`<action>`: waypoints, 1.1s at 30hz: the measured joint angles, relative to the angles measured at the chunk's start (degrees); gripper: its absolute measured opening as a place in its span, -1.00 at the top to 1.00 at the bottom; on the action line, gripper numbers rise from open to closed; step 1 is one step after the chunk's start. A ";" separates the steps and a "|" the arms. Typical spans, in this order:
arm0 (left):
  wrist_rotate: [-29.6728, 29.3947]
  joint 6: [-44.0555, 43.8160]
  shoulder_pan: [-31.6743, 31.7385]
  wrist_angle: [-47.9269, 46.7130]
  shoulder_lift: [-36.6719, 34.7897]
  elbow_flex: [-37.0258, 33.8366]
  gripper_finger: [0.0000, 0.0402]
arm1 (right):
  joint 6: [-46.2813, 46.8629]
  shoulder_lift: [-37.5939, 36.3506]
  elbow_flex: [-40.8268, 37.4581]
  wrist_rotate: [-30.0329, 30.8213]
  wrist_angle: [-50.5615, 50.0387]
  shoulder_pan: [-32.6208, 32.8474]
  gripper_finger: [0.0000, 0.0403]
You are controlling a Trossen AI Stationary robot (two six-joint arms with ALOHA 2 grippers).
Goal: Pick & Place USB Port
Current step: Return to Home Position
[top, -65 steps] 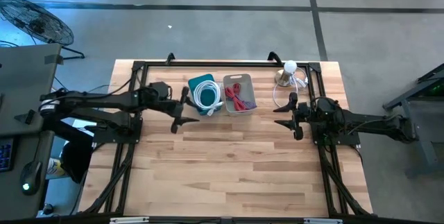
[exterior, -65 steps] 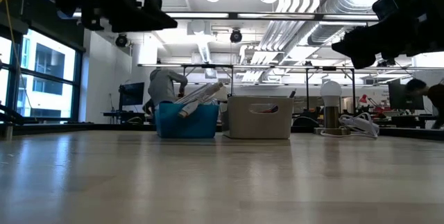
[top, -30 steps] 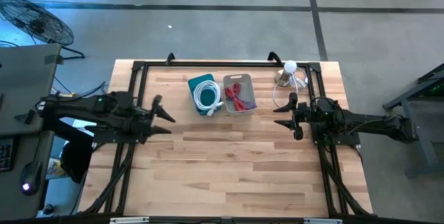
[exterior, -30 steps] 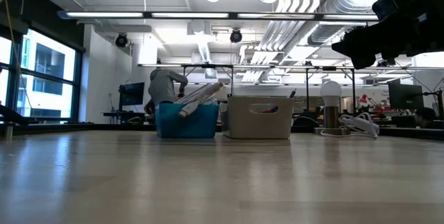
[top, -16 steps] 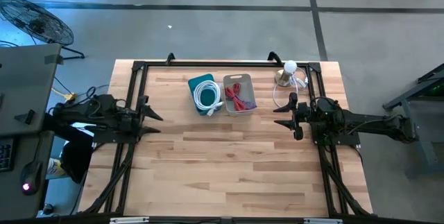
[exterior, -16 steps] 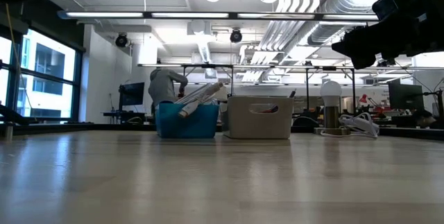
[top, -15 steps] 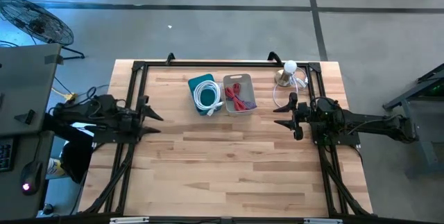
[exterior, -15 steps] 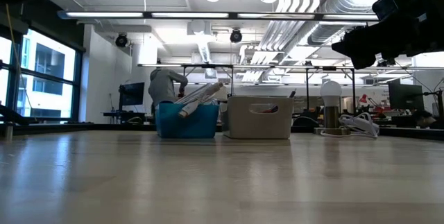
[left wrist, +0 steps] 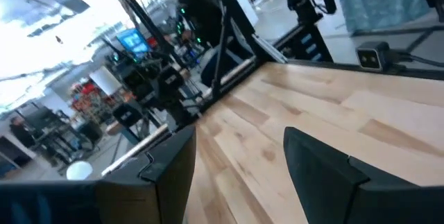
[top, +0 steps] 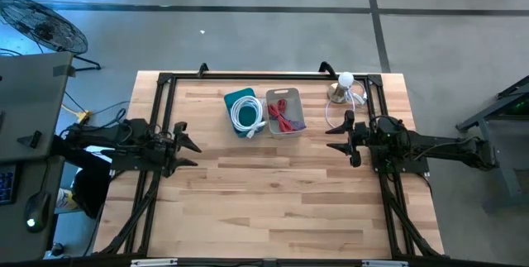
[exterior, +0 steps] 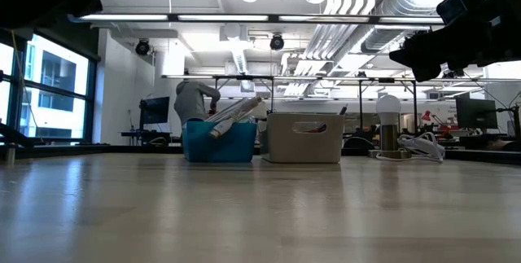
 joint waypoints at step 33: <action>-0.52 0.11 0.02 11.02 0.57 -9.18 -0.06 | 0.00 0.00 0.00 0.00 -0.02 0.01 0.00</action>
